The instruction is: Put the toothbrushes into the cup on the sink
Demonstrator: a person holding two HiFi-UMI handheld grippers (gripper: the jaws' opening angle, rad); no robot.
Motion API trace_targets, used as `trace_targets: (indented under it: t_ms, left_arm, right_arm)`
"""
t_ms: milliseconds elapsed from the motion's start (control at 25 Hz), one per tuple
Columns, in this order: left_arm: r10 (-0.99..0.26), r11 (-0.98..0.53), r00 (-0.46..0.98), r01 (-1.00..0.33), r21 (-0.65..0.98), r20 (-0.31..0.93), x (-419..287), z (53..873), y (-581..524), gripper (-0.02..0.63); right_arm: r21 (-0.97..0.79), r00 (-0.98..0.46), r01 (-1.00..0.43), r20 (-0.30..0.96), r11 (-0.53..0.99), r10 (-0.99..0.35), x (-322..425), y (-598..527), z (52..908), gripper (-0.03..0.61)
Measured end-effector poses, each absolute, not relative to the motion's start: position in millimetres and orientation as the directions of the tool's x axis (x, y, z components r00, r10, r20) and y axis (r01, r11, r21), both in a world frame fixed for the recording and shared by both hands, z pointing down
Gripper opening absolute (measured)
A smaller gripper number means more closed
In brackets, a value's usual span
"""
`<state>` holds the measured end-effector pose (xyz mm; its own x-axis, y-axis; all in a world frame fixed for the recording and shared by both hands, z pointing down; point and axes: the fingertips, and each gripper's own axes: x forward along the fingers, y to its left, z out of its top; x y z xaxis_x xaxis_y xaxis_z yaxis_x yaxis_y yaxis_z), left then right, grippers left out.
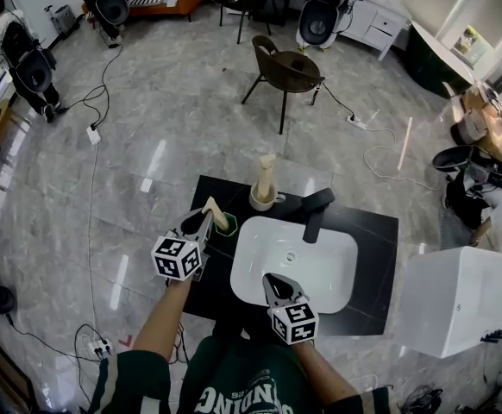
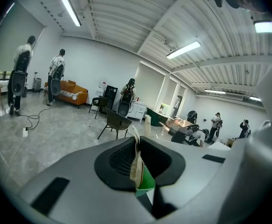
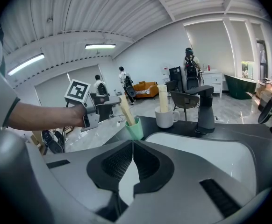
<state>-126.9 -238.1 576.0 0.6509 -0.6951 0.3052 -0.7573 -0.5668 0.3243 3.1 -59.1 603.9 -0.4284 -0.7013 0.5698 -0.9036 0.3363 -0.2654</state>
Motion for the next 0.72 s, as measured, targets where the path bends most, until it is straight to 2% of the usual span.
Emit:
trace_targets:
  t_ms: [280, 720]
  left_arm:
    - [-0.698, -0.563, 0.646, -0.762, 0.320, 0.311, -132, 577, -229, 0.086]
    - [-0.686, -0.567, 0.650, -0.759, 0.321, 0.326, -136, 586, -204, 0.101]
  right_arm:
    - [-0.265, -0.439, -0.898, 0.564, 0.350, -0.700, -1, -60, 599, 0.041]
    - [-0.246, -0.441, -0.897, 0.559, 0.368, -0.702, -1, -60, 597, 0.040]
